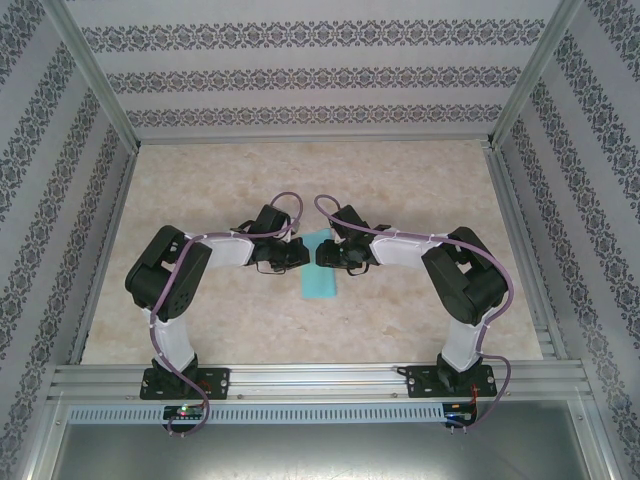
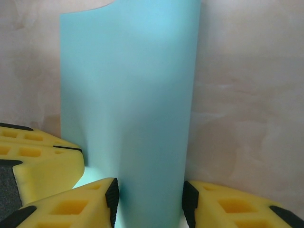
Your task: Fold a paper plane with a square sheet of paper (pick it up from the middle)
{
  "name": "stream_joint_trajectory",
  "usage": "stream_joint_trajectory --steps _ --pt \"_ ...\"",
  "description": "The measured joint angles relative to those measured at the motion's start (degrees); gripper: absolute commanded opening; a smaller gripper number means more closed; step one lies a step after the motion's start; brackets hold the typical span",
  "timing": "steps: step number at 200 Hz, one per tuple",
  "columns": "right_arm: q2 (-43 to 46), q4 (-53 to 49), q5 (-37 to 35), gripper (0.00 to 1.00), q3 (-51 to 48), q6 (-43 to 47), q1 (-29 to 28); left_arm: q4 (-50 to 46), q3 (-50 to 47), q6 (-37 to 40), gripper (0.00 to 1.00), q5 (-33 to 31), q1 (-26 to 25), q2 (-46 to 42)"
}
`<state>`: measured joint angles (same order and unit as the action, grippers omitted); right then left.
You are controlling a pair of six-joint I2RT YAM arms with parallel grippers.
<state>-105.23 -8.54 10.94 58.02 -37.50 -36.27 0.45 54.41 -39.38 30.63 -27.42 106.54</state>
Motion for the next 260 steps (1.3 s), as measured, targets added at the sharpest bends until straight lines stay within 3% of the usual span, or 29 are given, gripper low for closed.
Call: stream_joint_trajectory --steps 59,105,172,260 --pt "0.8 0.0 -0.2 0.55 -0.1 0.5 -0.2 -1.3 2.3 2.4 0.11 -1.6 -0.7 1.4" --pt "4.7 0.7 -1.5 0.55 -3.7 1.6 1.9 -1.3 3.0 3.5 0.11 -1.8 -0.9 2.1" --pt "13.5 4.7 2.9 0.38 -7.2 0.9 4.2 -1.3 3.2 4.7 0.11 -2.6 -1.2 2.2" --pt "4.7 11.3 10.0 0.28 -7.1 -1.2 4.2 -1.5 3.2 4.7 0.11 -3.5 -1.5 1.9"
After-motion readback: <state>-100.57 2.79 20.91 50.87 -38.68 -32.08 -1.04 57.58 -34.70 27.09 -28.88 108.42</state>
